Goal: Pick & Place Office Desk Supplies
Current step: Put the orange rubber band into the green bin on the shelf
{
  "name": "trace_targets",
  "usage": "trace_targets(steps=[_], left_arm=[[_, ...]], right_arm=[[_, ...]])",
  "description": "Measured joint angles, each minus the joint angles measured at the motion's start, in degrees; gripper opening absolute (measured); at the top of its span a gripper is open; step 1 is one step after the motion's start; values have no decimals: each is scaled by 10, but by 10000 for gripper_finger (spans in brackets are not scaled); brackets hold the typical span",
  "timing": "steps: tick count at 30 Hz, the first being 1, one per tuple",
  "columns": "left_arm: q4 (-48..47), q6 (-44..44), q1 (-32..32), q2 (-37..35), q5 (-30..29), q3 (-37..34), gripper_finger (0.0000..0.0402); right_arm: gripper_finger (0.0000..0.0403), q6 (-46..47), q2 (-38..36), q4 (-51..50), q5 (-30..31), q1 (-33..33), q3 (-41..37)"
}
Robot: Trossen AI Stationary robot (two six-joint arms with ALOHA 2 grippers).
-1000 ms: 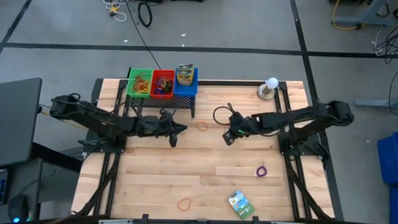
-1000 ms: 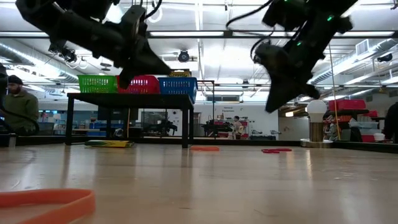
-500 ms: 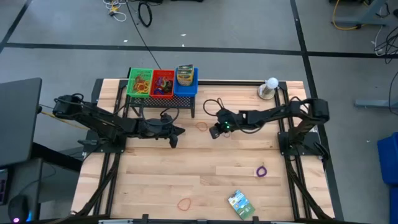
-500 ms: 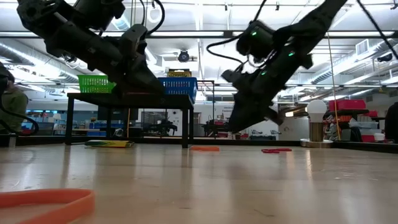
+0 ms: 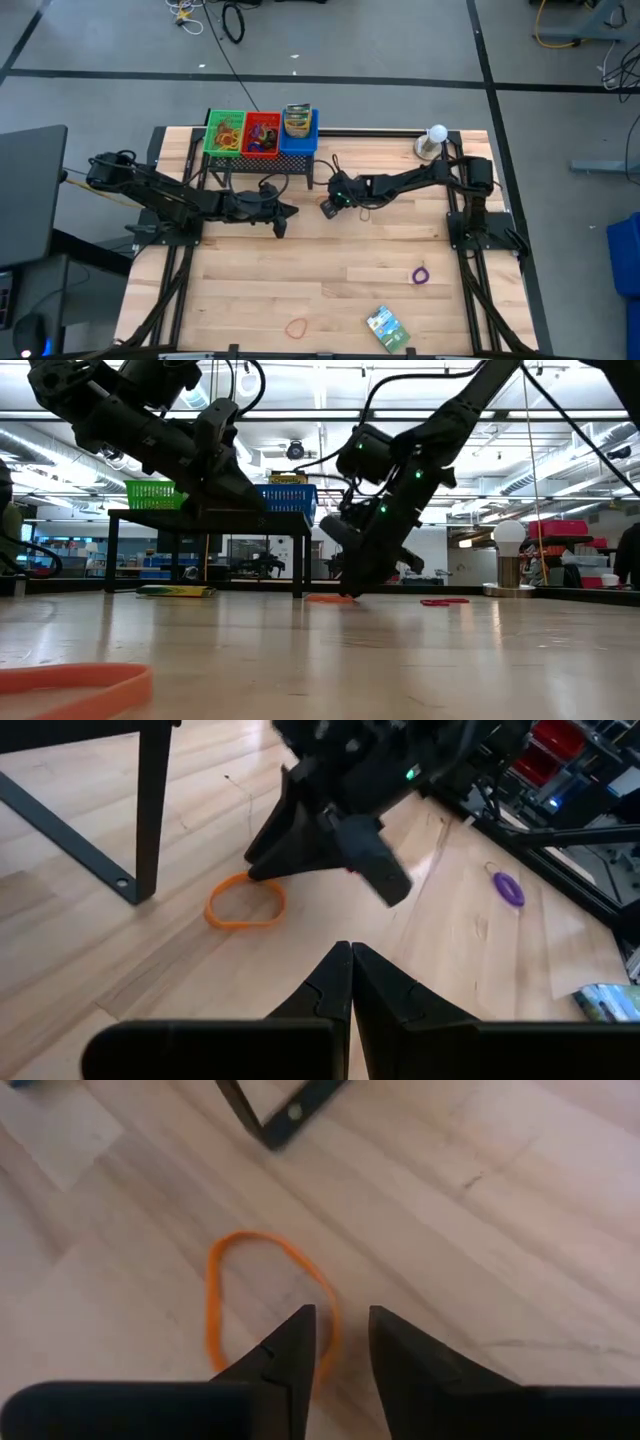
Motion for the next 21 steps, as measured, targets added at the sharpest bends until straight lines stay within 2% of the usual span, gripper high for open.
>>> trace_targets(steps=[5,13,18,21], left_arm=[[2,-21,4,0,0,0,14],[23,-34,16,2,2,0,15],[17,-55,24,13,18,1,35],[22,-59,24,24,19,1,55]], right_arm=[[80,-5,7,3,-28,-9,1],[33,-19,8,3,-38,-11,1],[6,-25,7,5,-56,-11,0],[4,-33,1,0,-73,-8,0]])
